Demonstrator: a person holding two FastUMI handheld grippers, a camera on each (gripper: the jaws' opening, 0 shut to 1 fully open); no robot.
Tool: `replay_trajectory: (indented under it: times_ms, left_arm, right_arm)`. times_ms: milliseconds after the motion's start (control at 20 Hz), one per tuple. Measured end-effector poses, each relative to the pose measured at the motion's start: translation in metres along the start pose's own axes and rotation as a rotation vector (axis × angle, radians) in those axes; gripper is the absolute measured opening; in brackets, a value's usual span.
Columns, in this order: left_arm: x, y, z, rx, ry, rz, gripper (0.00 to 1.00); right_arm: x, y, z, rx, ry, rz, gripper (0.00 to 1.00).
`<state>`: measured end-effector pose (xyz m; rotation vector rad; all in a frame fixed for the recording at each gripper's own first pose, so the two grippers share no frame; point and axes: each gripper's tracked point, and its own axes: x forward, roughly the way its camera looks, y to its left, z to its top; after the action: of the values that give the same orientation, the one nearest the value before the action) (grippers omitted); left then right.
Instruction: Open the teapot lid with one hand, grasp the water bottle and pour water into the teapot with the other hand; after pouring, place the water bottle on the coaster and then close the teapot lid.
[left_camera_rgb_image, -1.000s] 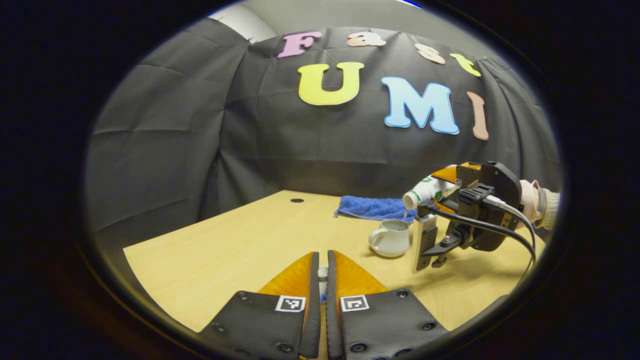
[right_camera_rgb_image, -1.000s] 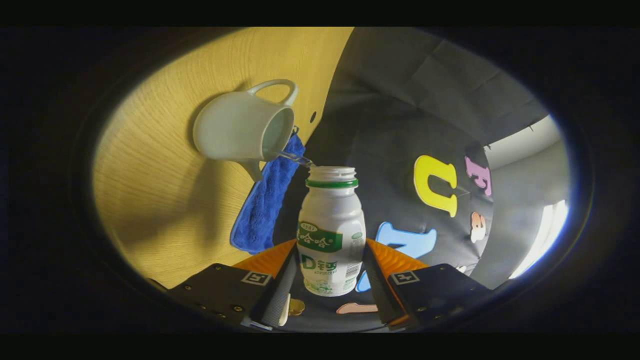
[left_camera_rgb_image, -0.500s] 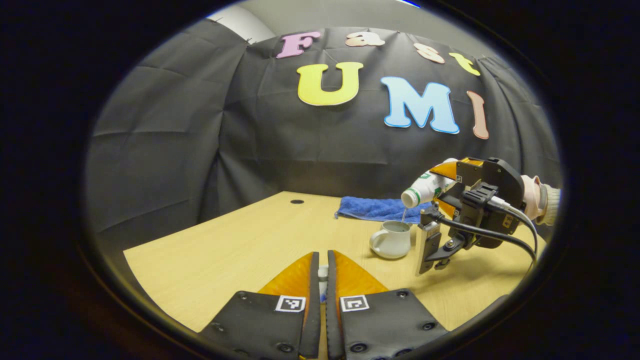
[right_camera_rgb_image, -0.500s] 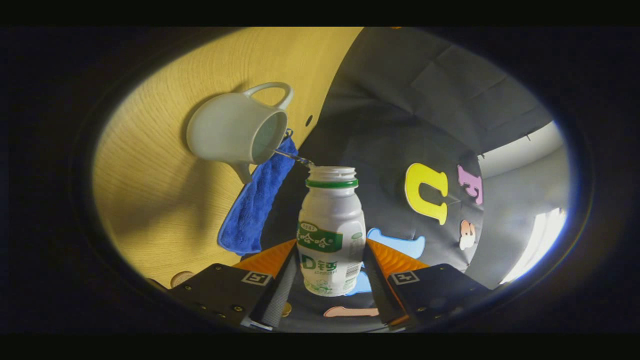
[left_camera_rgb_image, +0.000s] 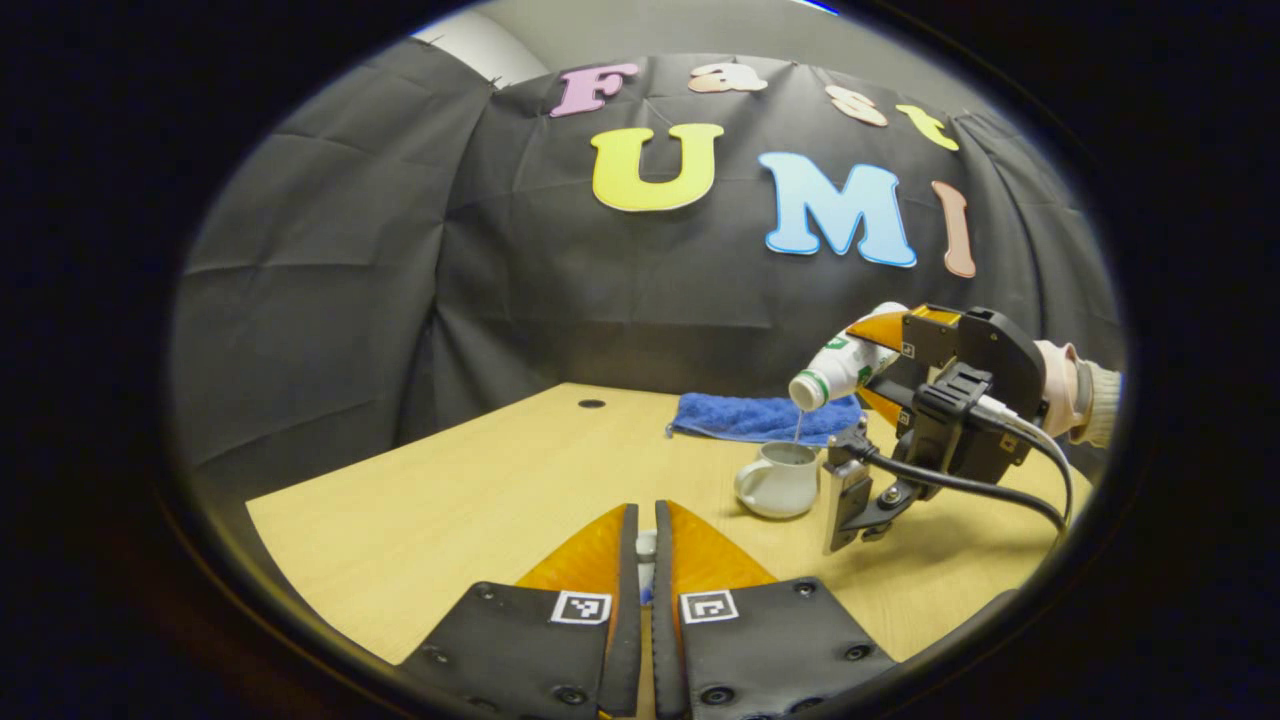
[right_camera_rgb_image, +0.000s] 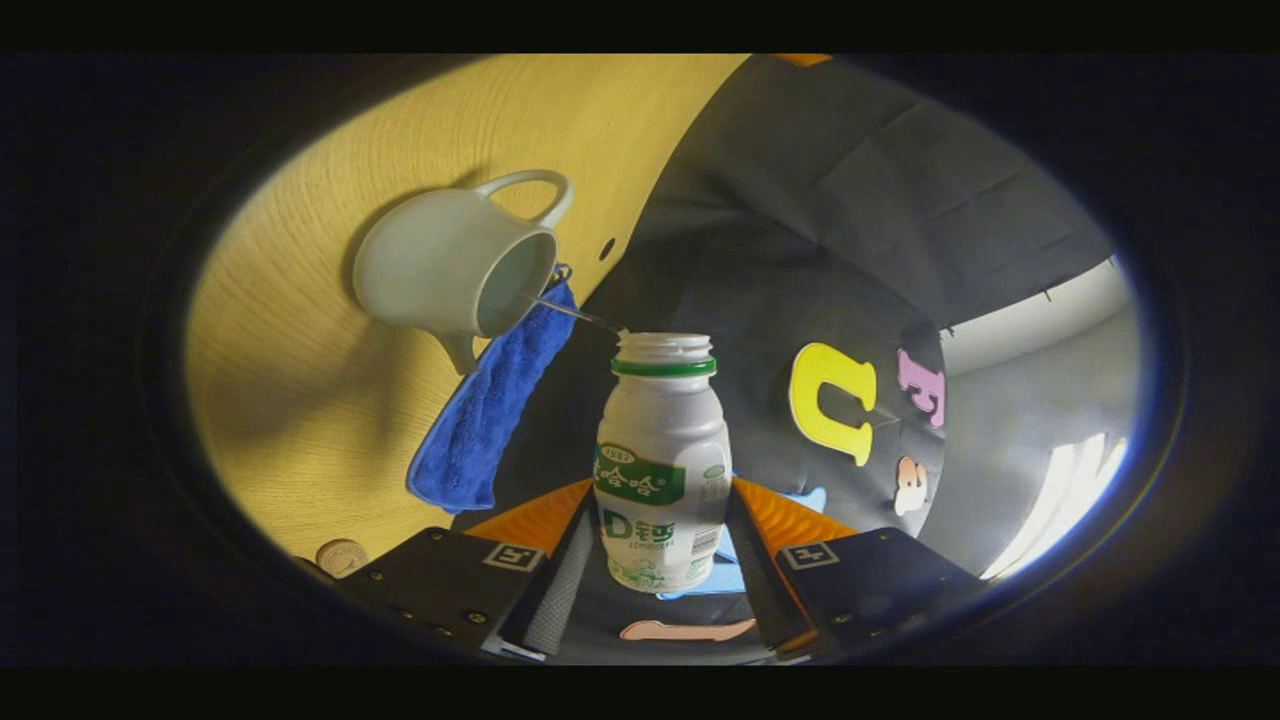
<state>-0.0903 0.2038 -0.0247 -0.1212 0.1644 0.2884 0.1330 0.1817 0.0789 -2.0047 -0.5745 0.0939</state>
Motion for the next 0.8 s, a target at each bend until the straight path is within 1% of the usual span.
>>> replay_trajectory:
  times_ms: [50, 100, 150, 200, 250, 300, 500, 550, 600, 650, 700, 800]
  left_arm:
    - [0.0, 0.0, 0.0, -0.002, 0.0, -0.001, 0.12]
    - [0.001, 0.0, 0.001, -0.005, 0.001, -0.003, 0.15]
    - [0.0, -0.001, 0.002, -0.006, -0.002, -0.005, 0.15]
    - [-0.001, -0.001, 0.005, -0.004, -0.008, -0.003, 0.11]
    - [-0.001, 0.0, 0.004, -0.002, -0.01, 0.0, 0.11]
    - [-0.002, 0.001, 0.005, -0.001, -0.013, 0.0, 0.15]
    - [0.002, 0.003, 0.004, 0.004, -0.011, 0.003, 0.15]
    - [0.002, 0.002, 0.005, -0.003, -0.011, 0.0, 0.12]
    - [0.002, 0.001, 0.006, -0.008, -0.012, -0.004, 0.11]
    - [0.004, -0.001, 0.005, -0.011, -0.013, -0.01, 0.11]
    - [0.005, -0.004, 0.006, -0.01, -0.013, -0.016, 0.15]
    - [0.007, -0.008, 0.01, -0.007, -0.022, -0.026, 0.15]
  right_arm:
    - [0.0, 0.0, 0.0, -0.003, -0.002, -0.002, 0.71]
    - [0.0, 0.0, 0.0, -0.003, -0.004, -0.003, 0.71]
    - [0.0, 0.0, 0.001, 0.001, -0.007, -0.002, 0.71]
    - [0.0, 0.001, 0.001, 0.012, -0.007, -0.001, 0.71]
    - [0.0, 0.003, 0.001, 0.028, -0.011, 0.006, 0.71]
    - [0.002, 0.003, 0.001, 0.04, -0.014, 0.009, 0.71]
    - [0.001, 0.002, 0.001, 0.041, -0.015, 0.004, 0.71]
    - [0.001, 0.005, 0.001, 0.057, -0.014, 0.011, 0.71]
    - [0.001, 0.008, 0.0, 0.085, -0.009, 0.029, 0.71]
    - [0.0, 0.013, -0.001, 0.121, -0.001, 0.053, 0.71]
    - [0.0, 0.017, -0.002, 0.16, 0.007, 0.075, 0.71]
    - [-0.001, 0.024, -0.001, 0.244, 0.027, 0.114, 0.71]
